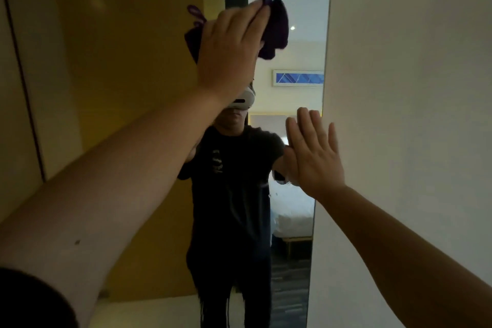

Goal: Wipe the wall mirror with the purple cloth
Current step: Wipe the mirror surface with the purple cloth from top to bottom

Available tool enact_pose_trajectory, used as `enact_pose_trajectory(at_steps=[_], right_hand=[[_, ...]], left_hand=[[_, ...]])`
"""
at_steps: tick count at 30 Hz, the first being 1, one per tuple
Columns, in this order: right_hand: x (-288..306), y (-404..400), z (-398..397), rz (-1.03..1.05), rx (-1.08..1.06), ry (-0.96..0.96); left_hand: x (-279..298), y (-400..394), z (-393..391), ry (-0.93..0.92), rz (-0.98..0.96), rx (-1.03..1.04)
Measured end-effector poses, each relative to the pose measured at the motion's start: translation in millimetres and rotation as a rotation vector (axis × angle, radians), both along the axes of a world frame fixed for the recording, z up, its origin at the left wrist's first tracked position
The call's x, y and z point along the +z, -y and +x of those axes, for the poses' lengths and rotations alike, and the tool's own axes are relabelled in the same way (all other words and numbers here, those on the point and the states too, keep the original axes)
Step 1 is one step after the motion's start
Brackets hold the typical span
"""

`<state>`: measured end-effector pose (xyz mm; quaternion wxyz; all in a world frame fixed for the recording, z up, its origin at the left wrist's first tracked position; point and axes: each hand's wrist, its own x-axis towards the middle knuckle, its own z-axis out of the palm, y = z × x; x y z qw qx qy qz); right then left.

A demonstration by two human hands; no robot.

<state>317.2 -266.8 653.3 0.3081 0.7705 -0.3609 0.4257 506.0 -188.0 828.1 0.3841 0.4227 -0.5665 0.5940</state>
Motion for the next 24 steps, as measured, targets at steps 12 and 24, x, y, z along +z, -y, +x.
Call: enact_pose_trajectory(at_steps=[12, 24], right_hand=[[7.2, 48.5, -57.0, -0.066, 0.143, 0.134], [0.8, 66.2, -71.9, -0.127, 0.081, 0.108]], left_hand=[[-125.1, 11.9, -24.2, 0.204, 0.268, 0.113], [-259.9, 6.6, -0.3, 0.289, 0.262, 0.126]])
